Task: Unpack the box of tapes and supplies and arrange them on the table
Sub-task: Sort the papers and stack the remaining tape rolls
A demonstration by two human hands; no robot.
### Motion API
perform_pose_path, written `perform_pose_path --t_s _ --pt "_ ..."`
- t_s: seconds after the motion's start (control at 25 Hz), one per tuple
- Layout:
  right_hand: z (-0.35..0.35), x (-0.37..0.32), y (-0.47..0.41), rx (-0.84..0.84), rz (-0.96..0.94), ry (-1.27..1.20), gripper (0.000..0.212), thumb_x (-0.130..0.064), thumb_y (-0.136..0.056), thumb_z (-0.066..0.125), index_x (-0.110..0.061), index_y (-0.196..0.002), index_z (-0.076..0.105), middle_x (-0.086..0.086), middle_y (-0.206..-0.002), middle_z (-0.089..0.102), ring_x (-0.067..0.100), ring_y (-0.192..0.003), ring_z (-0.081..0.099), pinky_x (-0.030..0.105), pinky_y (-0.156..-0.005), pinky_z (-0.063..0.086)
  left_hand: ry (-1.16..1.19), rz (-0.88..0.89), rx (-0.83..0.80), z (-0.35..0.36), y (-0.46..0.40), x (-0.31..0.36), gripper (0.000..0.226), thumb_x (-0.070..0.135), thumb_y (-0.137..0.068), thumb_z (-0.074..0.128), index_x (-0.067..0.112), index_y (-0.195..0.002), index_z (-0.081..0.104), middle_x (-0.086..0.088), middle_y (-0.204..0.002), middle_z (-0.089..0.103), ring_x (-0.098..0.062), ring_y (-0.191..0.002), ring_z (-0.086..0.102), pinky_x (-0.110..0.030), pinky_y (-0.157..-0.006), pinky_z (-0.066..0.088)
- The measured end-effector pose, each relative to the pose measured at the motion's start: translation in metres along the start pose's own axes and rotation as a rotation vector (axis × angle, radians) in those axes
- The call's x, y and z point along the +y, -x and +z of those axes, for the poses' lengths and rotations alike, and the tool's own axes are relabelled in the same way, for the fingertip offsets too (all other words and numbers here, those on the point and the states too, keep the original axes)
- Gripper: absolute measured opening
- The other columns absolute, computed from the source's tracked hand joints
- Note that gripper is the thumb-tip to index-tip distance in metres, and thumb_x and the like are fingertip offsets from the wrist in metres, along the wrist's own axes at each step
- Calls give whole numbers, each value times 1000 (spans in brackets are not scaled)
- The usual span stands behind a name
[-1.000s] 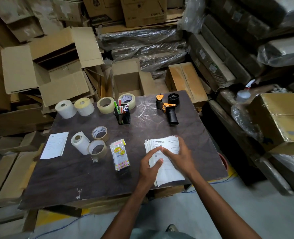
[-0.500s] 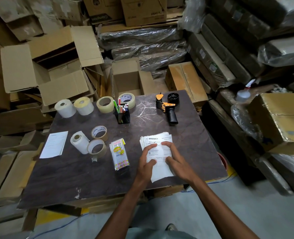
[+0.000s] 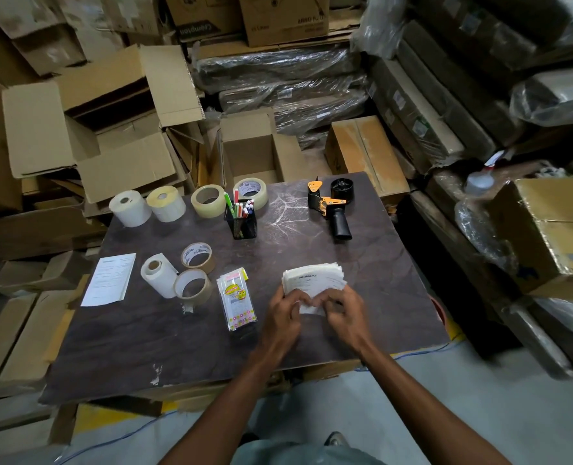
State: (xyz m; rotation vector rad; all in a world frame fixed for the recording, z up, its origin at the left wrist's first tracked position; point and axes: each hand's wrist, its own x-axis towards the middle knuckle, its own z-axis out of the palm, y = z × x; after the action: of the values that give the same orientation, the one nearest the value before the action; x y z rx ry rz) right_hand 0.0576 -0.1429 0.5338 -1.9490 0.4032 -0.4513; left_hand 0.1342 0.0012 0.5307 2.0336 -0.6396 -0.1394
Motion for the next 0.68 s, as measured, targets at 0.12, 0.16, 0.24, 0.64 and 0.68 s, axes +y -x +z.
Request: perform_pose_path --t_s 0.12,0.16,0.24,0.64,0.68 --pt "14 20 11 45 1 67 33 5 -86 62 -27 -85 70 -22 -107 61 -17 -105 56 5 -86 46 -42 -85 25 13 5 -18 39 -10 -78 51 24 -84 70 0 -104 60 -14 -97 61 -22 -84 51" --pt "19 31 16 32 4 77 30 3 -88 62 -26 -87 70 -24 -110 60 -18 -108 54 7 -87 48 -47 -109 6 17 10 -24 37 -7 -79 50 24 -84 70 0 -105 60 -16 -98 62 -20 -84 50" --pt "26 48 21 3 28 67 21 -4 -93 62 -25 -91 68 -26 -117 56 -15 -117 51 13 -92 52 -55 -107 11 22 18 -32 31 -5 -83 50 21 -86 68 0 -103 60 -16 -101 62 -8 -83 43" --pt "29 64 17 -10 43 18 19 -12 -97 61 -31 -98 64 -10 -113 61 4 -110 60 19 -84 56 44 -131 46 33 17 -35 29 -4 -82 51 21 -87 63 6 -94 60 2 -92 58 -12 -80 42" --pt "26 62 12 -18 68 11 20 -12 -97 61 -31 -99 65 -12 -111 62 3 -108 60 21 -82 56 65 -154 31 31 13 -35 29 -2 -80 51 23 -90 62 7 -96 61 0 -93 58 -16 -81 44"
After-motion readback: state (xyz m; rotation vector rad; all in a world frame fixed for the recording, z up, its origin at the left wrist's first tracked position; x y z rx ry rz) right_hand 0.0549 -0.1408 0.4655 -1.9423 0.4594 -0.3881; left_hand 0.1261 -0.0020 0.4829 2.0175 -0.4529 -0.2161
